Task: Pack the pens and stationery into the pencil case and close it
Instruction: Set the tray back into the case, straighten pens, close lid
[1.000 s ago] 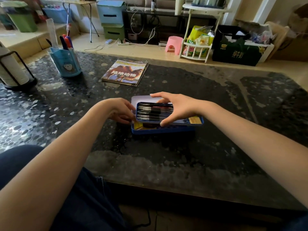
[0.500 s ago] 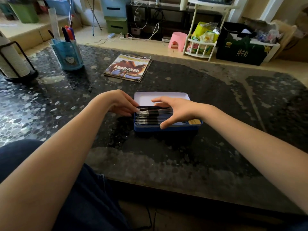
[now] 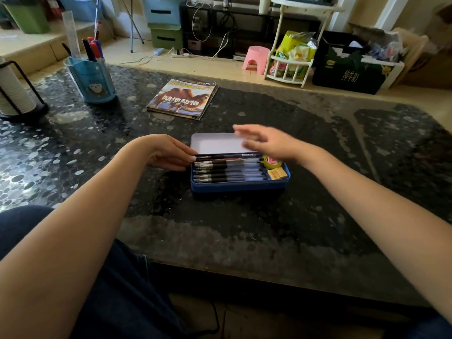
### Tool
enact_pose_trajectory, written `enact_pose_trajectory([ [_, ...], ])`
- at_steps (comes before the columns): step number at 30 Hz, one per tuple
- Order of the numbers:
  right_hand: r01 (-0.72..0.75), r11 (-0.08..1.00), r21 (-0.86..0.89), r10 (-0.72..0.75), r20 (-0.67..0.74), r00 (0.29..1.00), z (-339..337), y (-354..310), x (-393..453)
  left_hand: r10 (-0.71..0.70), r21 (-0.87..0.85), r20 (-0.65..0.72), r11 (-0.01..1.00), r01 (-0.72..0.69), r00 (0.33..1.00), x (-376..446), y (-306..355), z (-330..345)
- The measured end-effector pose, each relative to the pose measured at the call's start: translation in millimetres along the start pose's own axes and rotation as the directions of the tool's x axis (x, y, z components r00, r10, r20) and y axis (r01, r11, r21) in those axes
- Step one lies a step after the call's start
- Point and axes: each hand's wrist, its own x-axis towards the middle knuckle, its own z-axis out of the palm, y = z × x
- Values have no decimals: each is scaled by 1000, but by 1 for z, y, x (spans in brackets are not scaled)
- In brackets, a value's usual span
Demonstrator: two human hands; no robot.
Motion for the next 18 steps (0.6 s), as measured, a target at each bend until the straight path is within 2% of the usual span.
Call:
enact_pose_trajectory([
  [2, -40, 999, -7, 38, -153, 987, -12, 14, -10, -12, -18, -2, 1000, 12, 1000, 2, -1, -2],
  [3, -81, 997, 5, 81, -187, 979, -14, 22, -15, -14, -23, -9, 1000, 14, 1000, 2, -1, -3],
  [7, -220, 975, 20, 220, -189, 957, -4, 49, -27, -6, -18, -51, 1000, 5, 999, 6, 0, -1],
  [11, -245, 969, 29, 243, -280, 929, 3, 56, -35, 36, -35, -86, 999, -40, 996, 9, -3, 8],
  [18, -276, 961, 15, 256, -424, 869, 1, 84, -95, 137, -77, 11, 988, -136, 990, 10, 4, 58],
])
